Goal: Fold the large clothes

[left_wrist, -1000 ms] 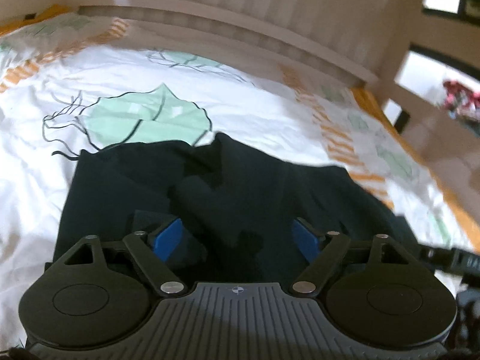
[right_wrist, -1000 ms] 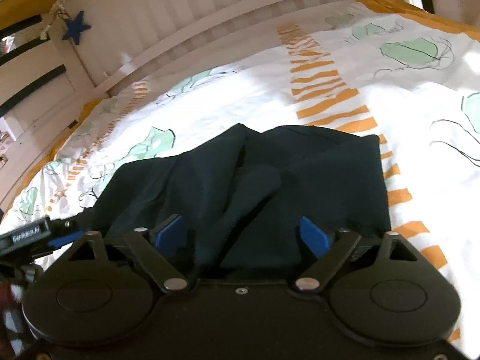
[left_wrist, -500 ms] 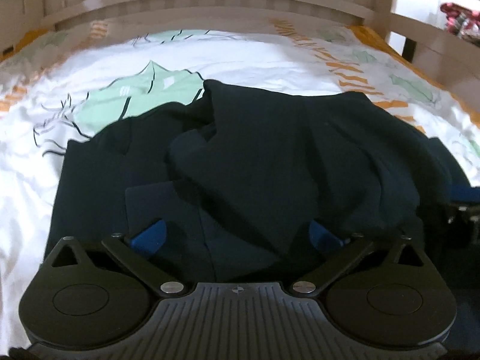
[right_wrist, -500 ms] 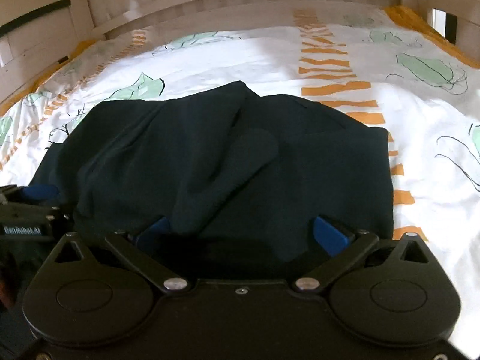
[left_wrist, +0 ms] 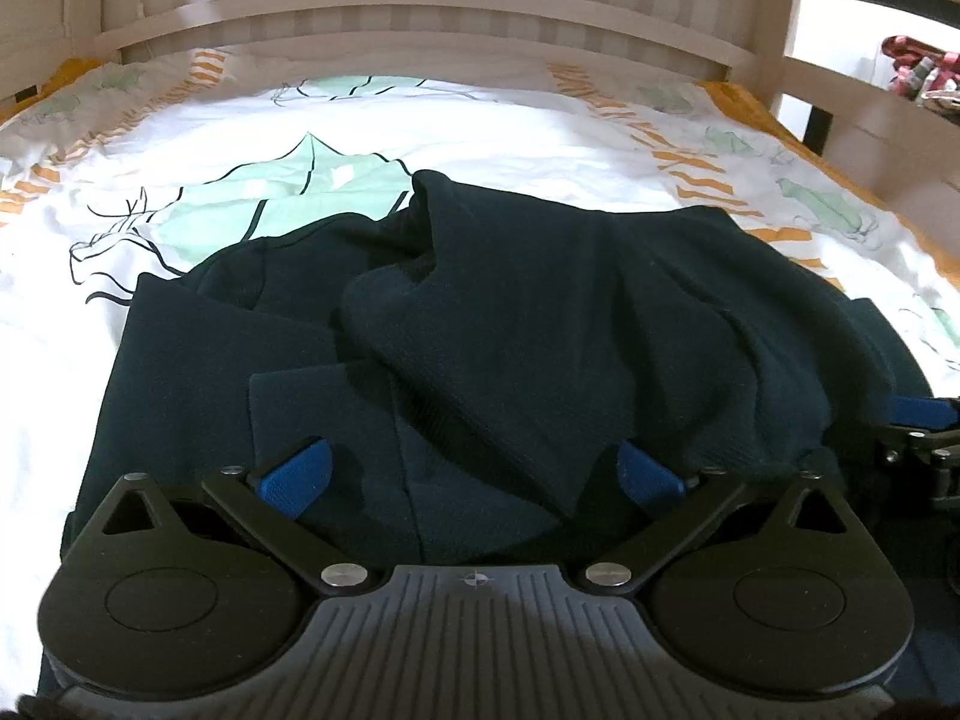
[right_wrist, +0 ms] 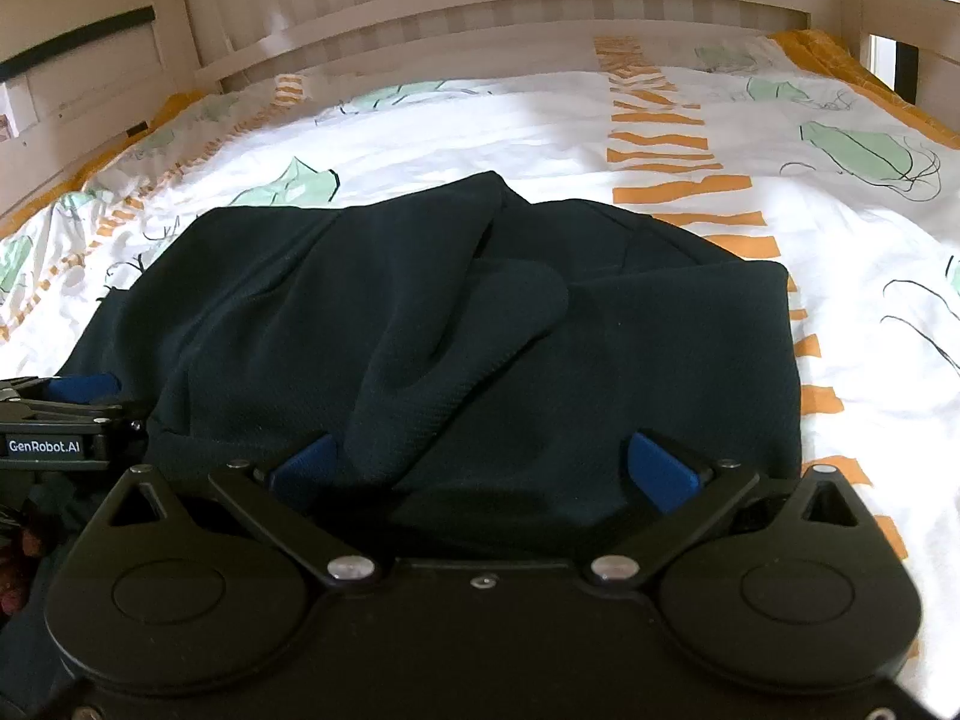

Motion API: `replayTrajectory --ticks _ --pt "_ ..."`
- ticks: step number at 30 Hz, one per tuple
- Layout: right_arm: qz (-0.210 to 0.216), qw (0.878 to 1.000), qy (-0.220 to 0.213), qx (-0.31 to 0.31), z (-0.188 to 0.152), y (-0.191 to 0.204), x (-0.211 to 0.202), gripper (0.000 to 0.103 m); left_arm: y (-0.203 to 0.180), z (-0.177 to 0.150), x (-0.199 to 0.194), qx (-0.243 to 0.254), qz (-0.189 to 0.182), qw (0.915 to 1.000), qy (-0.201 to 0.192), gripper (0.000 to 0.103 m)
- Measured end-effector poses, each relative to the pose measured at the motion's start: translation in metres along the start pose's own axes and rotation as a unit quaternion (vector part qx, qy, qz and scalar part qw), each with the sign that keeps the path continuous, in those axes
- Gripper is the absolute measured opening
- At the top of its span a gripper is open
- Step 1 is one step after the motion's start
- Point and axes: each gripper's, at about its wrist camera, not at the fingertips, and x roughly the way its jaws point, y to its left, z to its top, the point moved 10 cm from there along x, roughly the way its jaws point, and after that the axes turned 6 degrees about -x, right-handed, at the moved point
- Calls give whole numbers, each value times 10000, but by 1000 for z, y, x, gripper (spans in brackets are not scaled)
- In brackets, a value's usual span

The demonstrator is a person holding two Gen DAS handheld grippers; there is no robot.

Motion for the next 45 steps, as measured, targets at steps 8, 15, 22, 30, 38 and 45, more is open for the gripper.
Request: replayTrajectory --ticks 8,15,22,30,38,45 --pt "-112 9989 -270 362 1 -7 -39 102 9 3 -67 -11 151 9986 -498 101" --pt "-159 9941 -860 638 0 -4 -107 102 27 -18 -130 -174 150 9961 -852 101" --pt "-224 9914 -905 917 -42 1 -163 102 46 -56 -162 -423 156 9974 -562 101" --pt "-73 9903 -263 1361 -81 0 -187 102 51 -81 -187 -404 62 9989 -230 101" --pt "68 9781 624 1987 -116 -8 -189 102 68 -113 -198 -685 135 9965 470 101" --pt "92 9820 1088 1540 -128 7 -178 102 91 -139 -183 -1186 230 9863 1127 101"
